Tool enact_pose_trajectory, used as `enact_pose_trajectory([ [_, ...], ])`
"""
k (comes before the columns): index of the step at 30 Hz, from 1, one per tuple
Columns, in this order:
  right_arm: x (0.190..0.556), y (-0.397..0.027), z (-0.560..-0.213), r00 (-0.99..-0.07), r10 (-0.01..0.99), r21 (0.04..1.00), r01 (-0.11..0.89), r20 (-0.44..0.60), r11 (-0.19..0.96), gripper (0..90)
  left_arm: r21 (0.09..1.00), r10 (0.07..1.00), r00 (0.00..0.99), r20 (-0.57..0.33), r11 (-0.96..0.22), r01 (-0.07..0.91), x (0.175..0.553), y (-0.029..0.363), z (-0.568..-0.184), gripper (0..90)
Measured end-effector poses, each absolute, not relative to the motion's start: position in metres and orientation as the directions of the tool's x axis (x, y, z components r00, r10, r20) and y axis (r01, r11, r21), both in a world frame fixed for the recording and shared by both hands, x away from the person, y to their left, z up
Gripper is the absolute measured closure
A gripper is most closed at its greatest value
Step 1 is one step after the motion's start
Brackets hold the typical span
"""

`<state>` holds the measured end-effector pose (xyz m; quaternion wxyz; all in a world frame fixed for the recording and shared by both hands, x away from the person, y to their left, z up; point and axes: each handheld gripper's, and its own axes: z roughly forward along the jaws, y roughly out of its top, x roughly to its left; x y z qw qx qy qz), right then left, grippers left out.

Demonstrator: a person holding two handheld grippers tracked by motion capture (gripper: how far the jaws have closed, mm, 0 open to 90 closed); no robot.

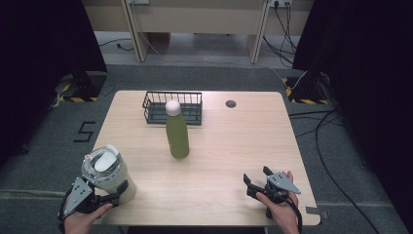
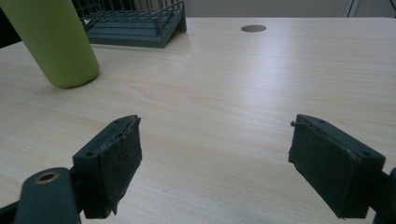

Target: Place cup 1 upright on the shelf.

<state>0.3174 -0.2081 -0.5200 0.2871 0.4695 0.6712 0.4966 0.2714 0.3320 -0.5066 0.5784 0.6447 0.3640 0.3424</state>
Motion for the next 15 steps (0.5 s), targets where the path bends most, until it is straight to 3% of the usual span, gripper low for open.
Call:
enact_pose_trajectory([
  [15, 0.317, -0.210, -0.520, -0.384, 0.919, 0.937, 0.346, 0.090, 0.053, 17.1, 0.998, 0.865, 0.500, 0.040, -0.062, 0.028, 0.279, 0.328, -0.494, 9.1],
])
